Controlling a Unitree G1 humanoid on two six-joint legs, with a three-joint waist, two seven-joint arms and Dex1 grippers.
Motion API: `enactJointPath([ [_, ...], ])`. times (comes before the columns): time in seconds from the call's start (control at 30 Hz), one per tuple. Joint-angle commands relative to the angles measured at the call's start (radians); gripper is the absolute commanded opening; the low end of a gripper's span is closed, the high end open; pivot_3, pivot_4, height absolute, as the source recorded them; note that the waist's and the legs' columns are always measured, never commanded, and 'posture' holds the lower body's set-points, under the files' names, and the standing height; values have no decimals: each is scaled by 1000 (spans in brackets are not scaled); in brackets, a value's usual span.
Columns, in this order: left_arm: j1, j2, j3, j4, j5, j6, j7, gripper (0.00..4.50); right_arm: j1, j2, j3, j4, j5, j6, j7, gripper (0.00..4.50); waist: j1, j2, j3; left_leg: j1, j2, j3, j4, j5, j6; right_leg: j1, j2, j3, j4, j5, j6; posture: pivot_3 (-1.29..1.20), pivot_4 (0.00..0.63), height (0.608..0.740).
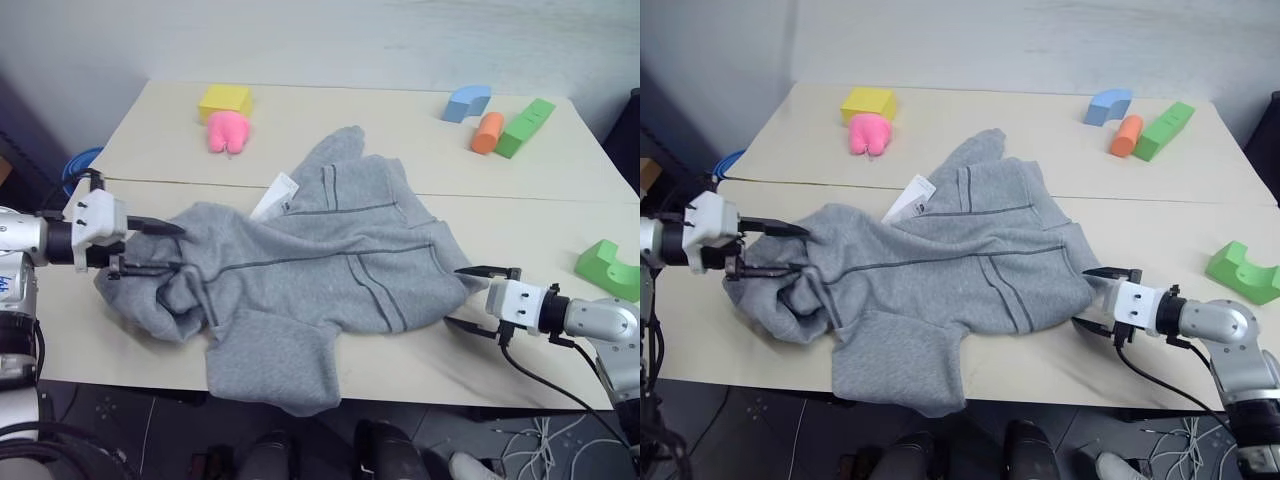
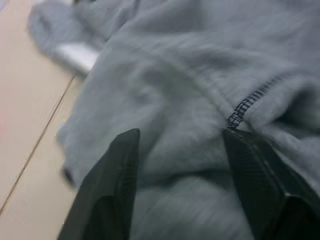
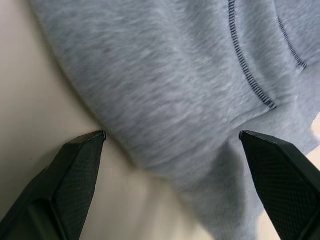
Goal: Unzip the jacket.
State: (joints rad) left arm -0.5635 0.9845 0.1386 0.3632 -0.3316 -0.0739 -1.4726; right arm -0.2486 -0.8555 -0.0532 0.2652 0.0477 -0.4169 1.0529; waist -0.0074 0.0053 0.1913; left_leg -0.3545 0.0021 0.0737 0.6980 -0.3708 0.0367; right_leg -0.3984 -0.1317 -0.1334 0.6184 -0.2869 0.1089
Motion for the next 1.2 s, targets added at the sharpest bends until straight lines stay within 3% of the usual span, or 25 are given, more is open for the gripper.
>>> enactJointPath([
  [0.03,118,4,4,-295,-88,141,28,3933,-46,-9,34,84,-12,-35,30,4500,3,0,0,1,0,-1,0,0,0,1,0,1,0,0,0,0,150,740],
  [0.1,166,-7,0,-388,-97,166,51,4476,-70,-6,52,116,-4,-46,54,4500,3,0,0,1,0,-3,1,0,0,3,0,2,-1,0,0,0,150,740],
  [0.2,246,-29,-50,-525,-75,165,70,4500,-93,6,70,148,34,-48,109,3887,3,0,0,2,0,-5,2,0,0,5,0,2,-2,0,0,0,150,740],
  [0.33,296,-24,-110,-509,98,32,138,4500,-97,14,70,160,48,-64,117,2516,3,0,0,2,0,-5,1,0,0,5,0,1,-2,0,-1,0,150,740],
  [0.53,233,-77,-162,-390,229,-67,262,4500,-6,-31,50,91,117,-44,176,575,10,0,0,1,0,-5,1,0,-1,5,0,0,-2,0,-1,0,150,740],
  [0.6,229,-98,-197,-358,255,-96,266,4077,58,-70,28,31,164,-7,218,5,17,0,0,1,-1,-6,1,0,0,5,-1,0,-2,0,-1,0,150,740],
  [0.73,249,-118,-245,-342,232,-93,221,2888,253,-173,-42,-143,283,130,299,0,32,2,0,0,-1,-6,0,-1,1,5,0,-1,-4,0,-1,0,150,740],
  [0.87,280,-99,-268,-381,151,-32,125,1617,547,-280,-176,-324,353,284,365,0,40,3,-1,-1,-1,-7,0,-2,2,6,-1,-2,-6,0,0,0,150,740],
  [1.03,354,-47,-267,-459,12,83,-11,29,887,-298,-348,-554,383,472,418,0,35,4,-1,0,0,-7,0,-4,2,8,-1,-1,-9,0,0,0,150,740],
  [1.2,444,64,-242,-555,-108,312,-89,29,1075,-243,-432,-773,449,644,413,0,33,3,0,1,1,-7,1,-5,1,8,-1,0,-9,0,0,0,150,740],
])
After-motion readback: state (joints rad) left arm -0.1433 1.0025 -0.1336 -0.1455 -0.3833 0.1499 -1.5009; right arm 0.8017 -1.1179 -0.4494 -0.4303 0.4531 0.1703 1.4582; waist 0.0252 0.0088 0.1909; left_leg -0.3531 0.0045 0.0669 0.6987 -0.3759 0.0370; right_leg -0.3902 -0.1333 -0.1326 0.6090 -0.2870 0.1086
